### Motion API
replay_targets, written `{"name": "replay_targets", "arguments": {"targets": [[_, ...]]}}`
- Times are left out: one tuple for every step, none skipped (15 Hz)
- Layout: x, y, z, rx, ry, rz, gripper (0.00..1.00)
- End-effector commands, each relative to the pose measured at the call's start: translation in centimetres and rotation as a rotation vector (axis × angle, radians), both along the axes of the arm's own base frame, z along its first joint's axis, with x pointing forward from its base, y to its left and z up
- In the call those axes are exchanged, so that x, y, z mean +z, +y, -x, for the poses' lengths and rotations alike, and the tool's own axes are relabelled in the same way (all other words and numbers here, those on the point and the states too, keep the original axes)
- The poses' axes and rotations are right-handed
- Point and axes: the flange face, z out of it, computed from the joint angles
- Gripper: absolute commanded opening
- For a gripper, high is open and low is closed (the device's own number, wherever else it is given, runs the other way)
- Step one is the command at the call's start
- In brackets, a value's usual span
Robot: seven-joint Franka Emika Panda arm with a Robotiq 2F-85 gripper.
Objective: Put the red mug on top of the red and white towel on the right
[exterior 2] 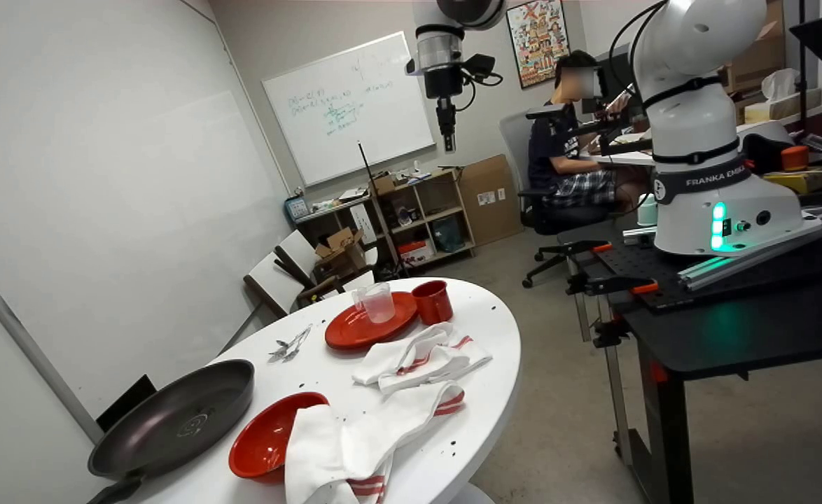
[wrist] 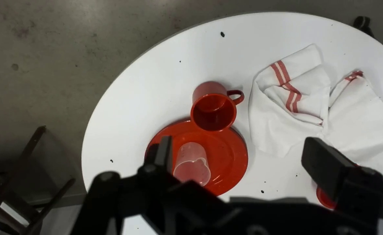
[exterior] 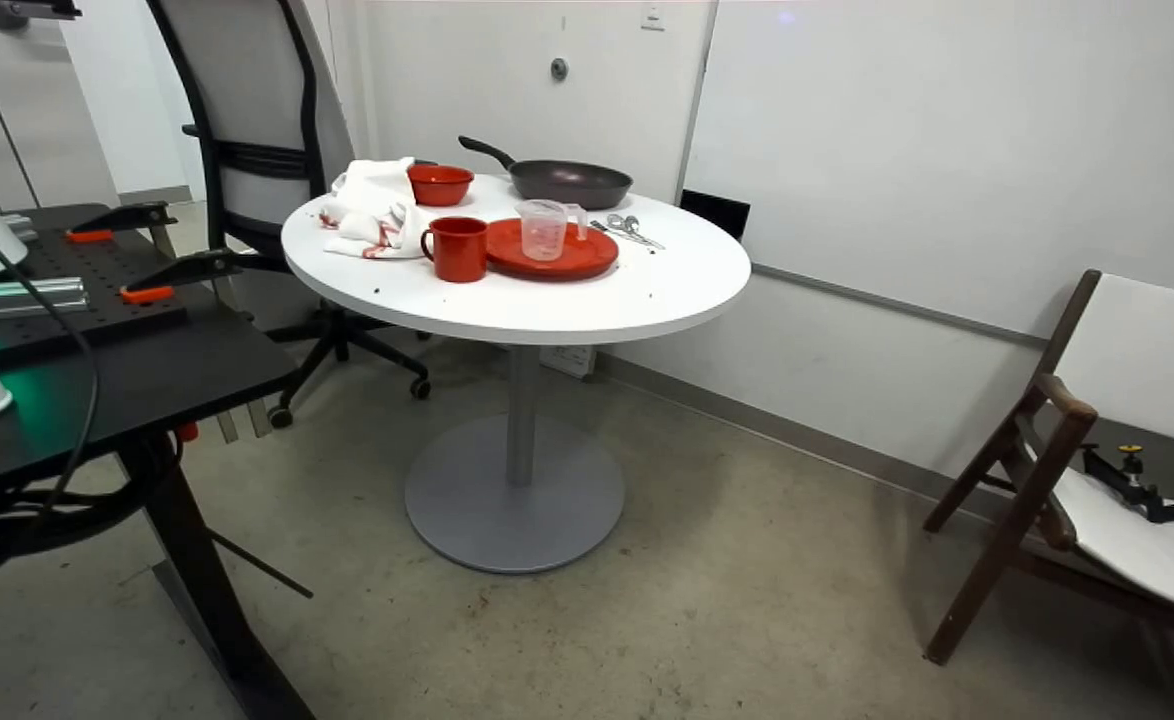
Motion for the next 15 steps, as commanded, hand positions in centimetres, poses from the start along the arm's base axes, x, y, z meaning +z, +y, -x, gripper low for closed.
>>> {"name": "replay_targets", "arguments": {"targets": [[-2.2,2.0,-4.2,0.057,-0.034,0.016,1.0],[-2.8,2.7,-5.2,0.069,-0.046,0.023,1.0],[-3.6,3.5,-6.2,0.081,-0.059,0.02,1.0],[-4.4,4.3,-7.1,0.091,-0.067,0.02,1.0],[-5.3,4.9,-8.0,0.101,-0.073,0.018,1.0],[-6.3,5.4,-8.7,0.107,-0.075,0.014,1.0],[-7.5,5.8,-9.4,0.114,-0.067,0.009,1.0],[-8.6,6.1,-9.9,0.121,-0.06,0.004,1.0],[-9.7,6.3,-10.4,0.131,-0.049,0.001,1.0],[-10.7,6.5,-10.8,0.14,-0.037,-0.001,1.0],[-11.8,6.7,-11.3,0.148,-0.021,-0.003,1.0],[-12.8,6.8,-11.7,0.155,-0.006,-0.006,1.0],[-13.8,7.0,-12.1,0.162,0.007,-0.01,1.0],[-14.7,7.1,-12.5,0.168,0.024,-0.015,1.0],[-15.7,7.3,-12.7,0.169,0.041,-0.025,1.0]]}}
